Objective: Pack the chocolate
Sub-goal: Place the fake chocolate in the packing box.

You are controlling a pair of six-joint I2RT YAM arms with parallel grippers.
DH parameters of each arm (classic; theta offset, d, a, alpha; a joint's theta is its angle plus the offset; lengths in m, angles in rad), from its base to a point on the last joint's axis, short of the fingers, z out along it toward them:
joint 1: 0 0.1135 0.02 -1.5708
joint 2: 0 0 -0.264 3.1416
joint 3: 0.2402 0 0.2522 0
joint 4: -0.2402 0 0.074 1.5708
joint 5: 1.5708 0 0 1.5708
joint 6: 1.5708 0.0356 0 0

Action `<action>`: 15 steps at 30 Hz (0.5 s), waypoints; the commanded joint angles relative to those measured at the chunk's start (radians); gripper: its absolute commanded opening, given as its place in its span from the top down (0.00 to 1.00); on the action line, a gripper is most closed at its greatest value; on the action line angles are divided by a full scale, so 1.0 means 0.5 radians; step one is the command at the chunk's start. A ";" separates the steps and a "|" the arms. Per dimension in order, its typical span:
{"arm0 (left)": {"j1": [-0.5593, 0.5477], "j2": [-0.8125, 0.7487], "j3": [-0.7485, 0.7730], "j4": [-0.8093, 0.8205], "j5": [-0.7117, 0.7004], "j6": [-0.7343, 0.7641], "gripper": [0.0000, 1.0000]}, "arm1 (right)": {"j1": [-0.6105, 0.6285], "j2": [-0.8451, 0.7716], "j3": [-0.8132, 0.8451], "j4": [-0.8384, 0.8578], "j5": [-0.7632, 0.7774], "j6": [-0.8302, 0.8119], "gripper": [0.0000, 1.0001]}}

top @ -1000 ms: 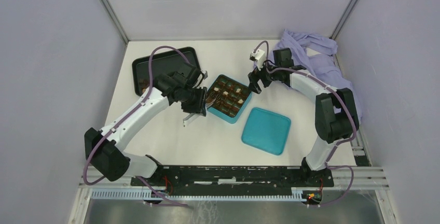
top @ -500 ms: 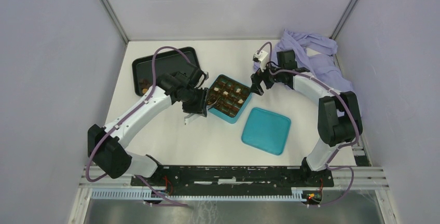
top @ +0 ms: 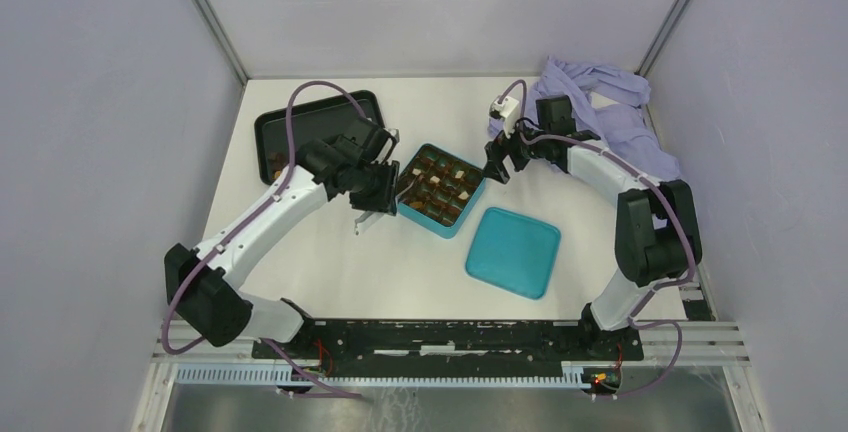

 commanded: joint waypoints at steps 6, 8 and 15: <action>0.112 -0.057 0.261 0.287 -0.145 -0.005 0.56 | -0.016 -0.122 -0.058 0.065 -0.059 -0.012 0.02; 0.191 -0.028 0.287 0.352 -0.117 0.015 0.56 | -0.020 -0.127 -0.066 0.066 -0.063 -0.015 0.02; 0.613 0.118 0.349 0.453 0.174 0.111 0.57 | -0.053 -0.172 -0.123 0.072 -0.081 -0.018 0.02</action>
